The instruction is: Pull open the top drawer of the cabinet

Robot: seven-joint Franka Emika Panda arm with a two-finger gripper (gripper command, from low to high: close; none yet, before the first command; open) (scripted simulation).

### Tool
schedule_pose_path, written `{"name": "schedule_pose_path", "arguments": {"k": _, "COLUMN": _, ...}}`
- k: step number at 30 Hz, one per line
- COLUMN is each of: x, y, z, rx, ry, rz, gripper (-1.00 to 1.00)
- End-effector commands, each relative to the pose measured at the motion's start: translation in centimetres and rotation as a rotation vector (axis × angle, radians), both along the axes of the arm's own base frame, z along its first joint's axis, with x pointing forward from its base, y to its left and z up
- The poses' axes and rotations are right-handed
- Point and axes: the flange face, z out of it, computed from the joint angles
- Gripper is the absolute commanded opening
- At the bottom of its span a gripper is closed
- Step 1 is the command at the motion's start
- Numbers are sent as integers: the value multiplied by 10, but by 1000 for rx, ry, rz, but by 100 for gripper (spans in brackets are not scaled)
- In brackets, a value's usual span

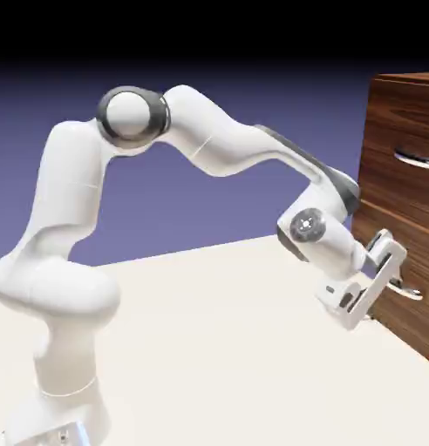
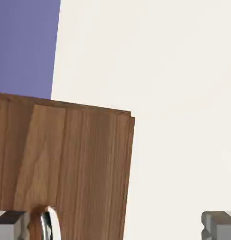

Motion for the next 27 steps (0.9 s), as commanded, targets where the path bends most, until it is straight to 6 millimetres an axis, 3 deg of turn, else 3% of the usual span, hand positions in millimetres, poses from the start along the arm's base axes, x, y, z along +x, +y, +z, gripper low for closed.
{"name": "schedule_pose_path", "arguments": {"k": 1, "x": 5, "y": 1, "z": 4, "rx": 2, "ry": -26, "rz": -16, "gripper": 0}}
{"name": "schedule_pose_path", "arguments": {"k": 6, "x": 29, "y": 16, "z": 33, "rx": 10, "ry": -175, "rz": -72, "gripper": 0}}
{"name": "schedule_pose_path", "arguments": {"k": 11, "x": 54, "y": 46, "z": 72, "rx": 19, "ry": -351, "rz": -85, "gripper": 0}}
{"name": "schedule_pose_path", "arguments": {"k": 15, "x": 72, "y": 83, "z": 109, "rx": 33, "ry": -506, "rz": -60, "gripper": 0}}
{"name": "schedule_pose_path", "arguments": {"k": 20, "x": 88, "y": 149, "z": 160, "rx": 64, "ry": -706, "rz": 14, "gripper": 0}}
{"name": "schedule_pose_path", "arguments": {"k": 21, "x": 88, "y": 149, "z": 160, "rx": 64, "ry": -706, "rz": 14, "gripper": 0}}
{"name": "schedule_pose_path", "arguments": {"k": 27, "x": 135, "y": 149, "z": 160, "rx": 64, "ry": -706, "rz": 14, "gripper": 0}}
